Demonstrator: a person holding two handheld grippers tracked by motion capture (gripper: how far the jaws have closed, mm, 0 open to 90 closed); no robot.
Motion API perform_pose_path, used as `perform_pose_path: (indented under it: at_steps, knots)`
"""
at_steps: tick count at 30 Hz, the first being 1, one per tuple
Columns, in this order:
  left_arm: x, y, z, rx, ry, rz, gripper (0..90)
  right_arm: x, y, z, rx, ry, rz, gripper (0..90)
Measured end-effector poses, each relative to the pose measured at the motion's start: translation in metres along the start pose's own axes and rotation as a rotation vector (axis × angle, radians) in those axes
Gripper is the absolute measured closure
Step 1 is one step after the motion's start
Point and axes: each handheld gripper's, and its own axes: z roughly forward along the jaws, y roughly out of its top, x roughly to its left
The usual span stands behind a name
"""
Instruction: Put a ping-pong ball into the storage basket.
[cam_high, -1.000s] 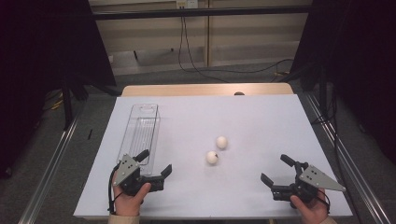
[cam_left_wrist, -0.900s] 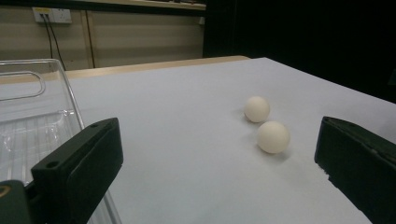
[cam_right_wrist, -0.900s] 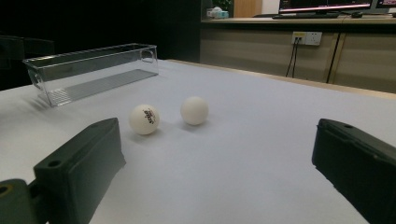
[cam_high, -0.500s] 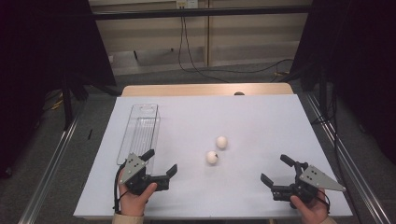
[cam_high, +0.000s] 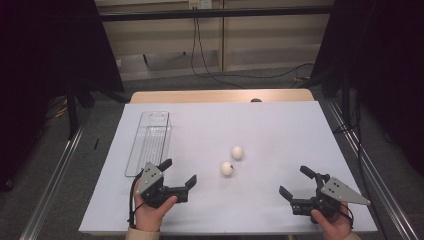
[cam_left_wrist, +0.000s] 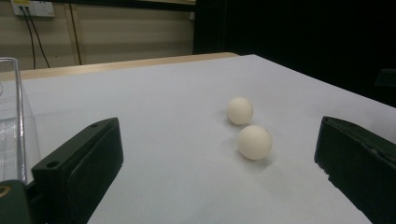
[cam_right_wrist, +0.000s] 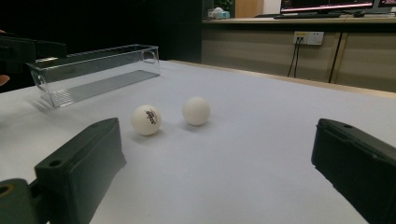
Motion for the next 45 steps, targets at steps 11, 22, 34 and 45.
perform_pose_path:
  at_steps: [11,22,34,45]
  knots:
    - [-0.006,0.001,0.005,0.009,0.002,0.0,1.3,0.0,0.0,0.0,0.002,0.001,-0.004,1.7]
    - [-0.011,0.001,0.012,0.029,-0.009,0.017,1.4,-0.001,0.0,-0.001,0.0,-0.003,-0.001,1.7]
    - [-0.015,0.002,0.026,0.055,-0.017,0.033,1.4,-0.001,-0.001,0.0,0.001,-0.002,0.0,1.7]
    - [-0.02,0.006,0.037,0.063,-0.032,0.031,1.4,-0.001,-0.001,0.0,0.001,0.001,0.001,1.7]
